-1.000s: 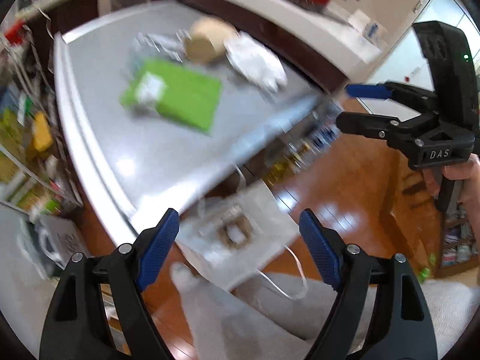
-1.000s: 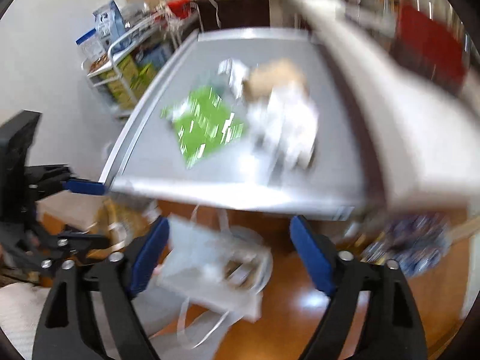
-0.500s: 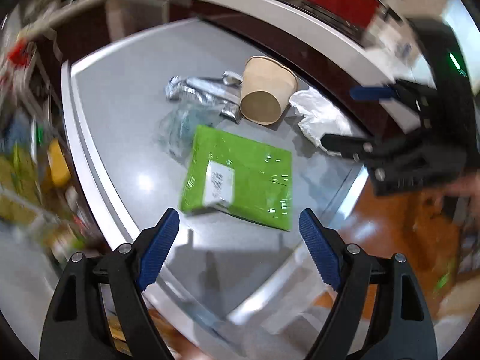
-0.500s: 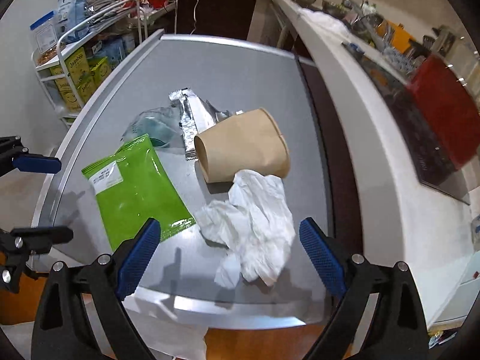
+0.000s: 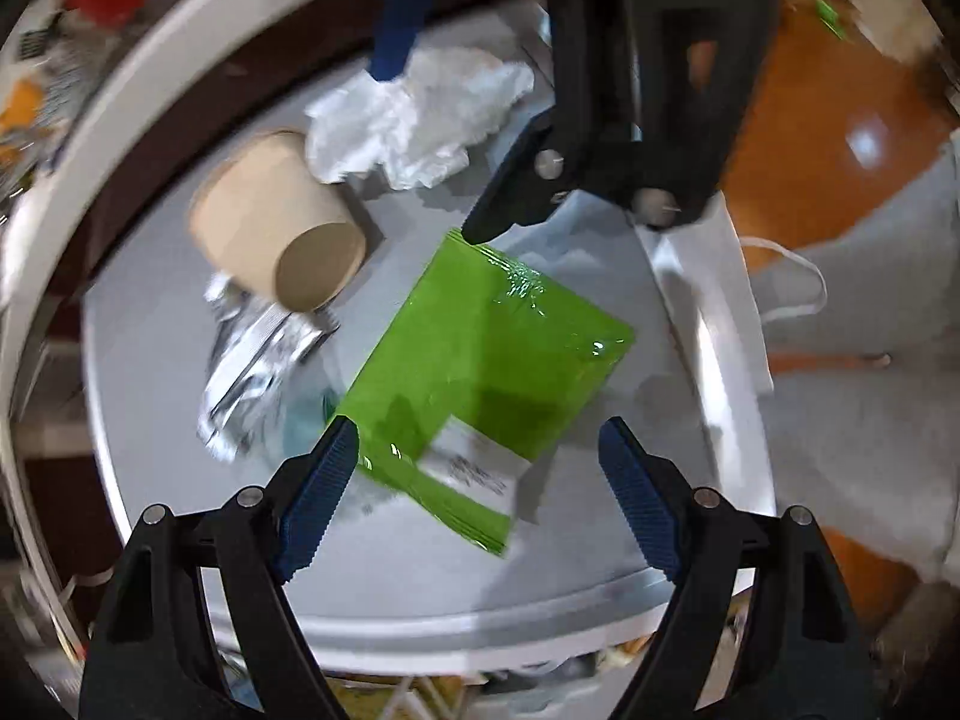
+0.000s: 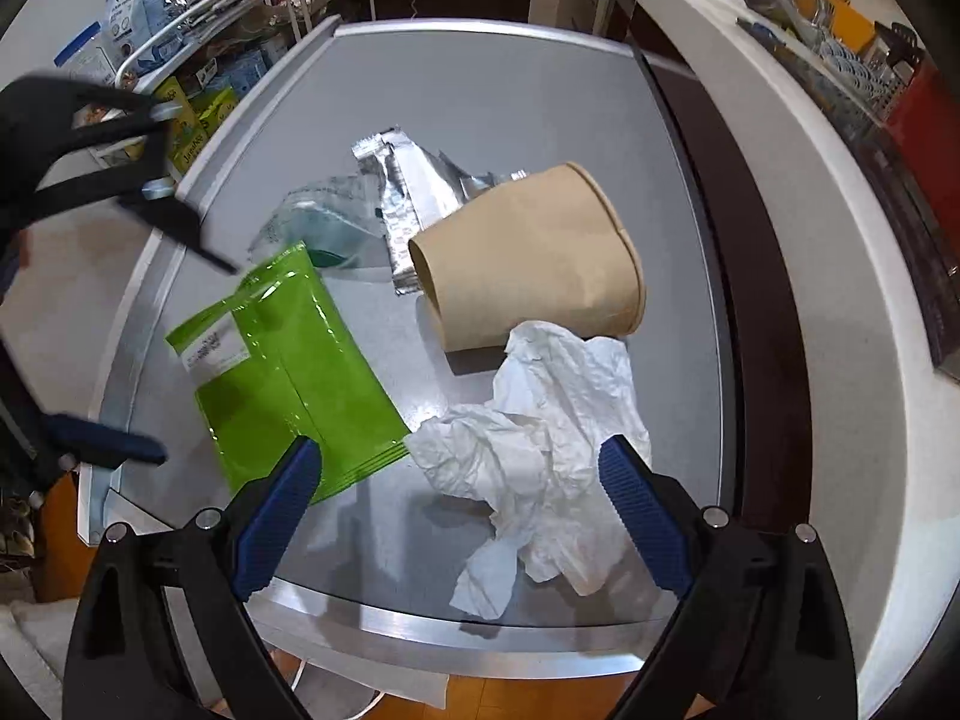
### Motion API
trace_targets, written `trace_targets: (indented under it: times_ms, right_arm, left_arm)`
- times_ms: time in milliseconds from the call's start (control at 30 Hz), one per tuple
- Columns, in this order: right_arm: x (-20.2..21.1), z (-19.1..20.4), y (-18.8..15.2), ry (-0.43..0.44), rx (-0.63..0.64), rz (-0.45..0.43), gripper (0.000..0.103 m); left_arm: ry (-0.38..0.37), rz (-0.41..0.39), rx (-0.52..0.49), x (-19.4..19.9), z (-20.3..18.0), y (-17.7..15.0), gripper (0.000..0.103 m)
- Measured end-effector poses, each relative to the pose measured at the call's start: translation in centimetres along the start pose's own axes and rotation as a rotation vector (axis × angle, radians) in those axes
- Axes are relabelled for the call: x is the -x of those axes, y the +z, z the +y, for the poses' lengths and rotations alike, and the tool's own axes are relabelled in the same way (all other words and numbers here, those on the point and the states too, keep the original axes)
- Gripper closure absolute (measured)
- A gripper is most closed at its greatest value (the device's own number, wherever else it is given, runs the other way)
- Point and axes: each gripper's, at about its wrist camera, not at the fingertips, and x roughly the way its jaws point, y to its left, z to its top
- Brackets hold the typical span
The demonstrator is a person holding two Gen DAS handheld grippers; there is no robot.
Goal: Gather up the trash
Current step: 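Move the left tool to the green pouch while the right tool reaches the white tissue, then grasp the green pouch with the left tool while the right tool grasps the tissue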
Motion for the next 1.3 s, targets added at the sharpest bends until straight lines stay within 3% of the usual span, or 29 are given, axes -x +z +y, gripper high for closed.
trace_targets:
  times_ms: [200, 300, 400, 500, 700, 867, 933, 1100, 1167, 1300]
  right_arm:
    - [-0.9, -1.1, 0.2, 0.020, -0.037, 0.027, 0.011]
    - [-1.0, -1.5, 0.1, 0.050, -0.054, 0.033, 0.011]
    - [-1.2, -1.7, -0.1, 0.068, -0.062, 0.038, 0.012]
    - [-1.6, -2.0, -0.3, 0.080, -0.071, 0.057, 0.030]
    - [-1.5, -1.7, -0.7, 0.102, -0.070, 0.072, 0.032]
    - [-0.9, -1.2, -1.1, 0.079, -0.050, 0.078, 0.031]
    - [-0.4, -1.6, -1.2, 0.062, -0.089, 0.063, 0.030]
    - [-0.1, -2.1, -1.7, 0.060, -0.160, 0.028, 0.021]
    - [-0.9, -2.0, -1.9, 0.061, -0.166, 0.044, 0.021]
    - [-1.6, -1.9, -2.3, 0.070, -0.178, 0.045, 0.021]
  left_arm:
    - [-0.132, 0.059, -0.164, -2.1, 0.7, 1.6, 0.020]
    - [-0.173, 0.073, -0.193, -3.0, 1.1, 1.6, 0.020]
    - [-0.184, 0.076, -0.216, -3.5, 1.4, 1.5, 0.020]
    - [-0.191, 0.065, -0.232, -3.8, 1.5, 1.6, 0.020]
    - [-0.195, 0.074, -0.268, -4.4, 1.2, 0.5, 0.020]
    - [-0.215, 0.061, -0.217, -4.0, -0.6, -1.4, 0.020]
    - [-0.186, 0.036, -0.156, -3.6, -0.6, -2.3, 0.020]
    - [-0.175, -0.115, -0.002, -0.7, -0.2, -2.1, 0.020]
    - [-0.158, -0.134, -0.006, -0.7, 0.0, -1.6, 0.019]
    - [-0.114, -0.069, -0.084, -2.4, -1.6, -0.2, 0.019]
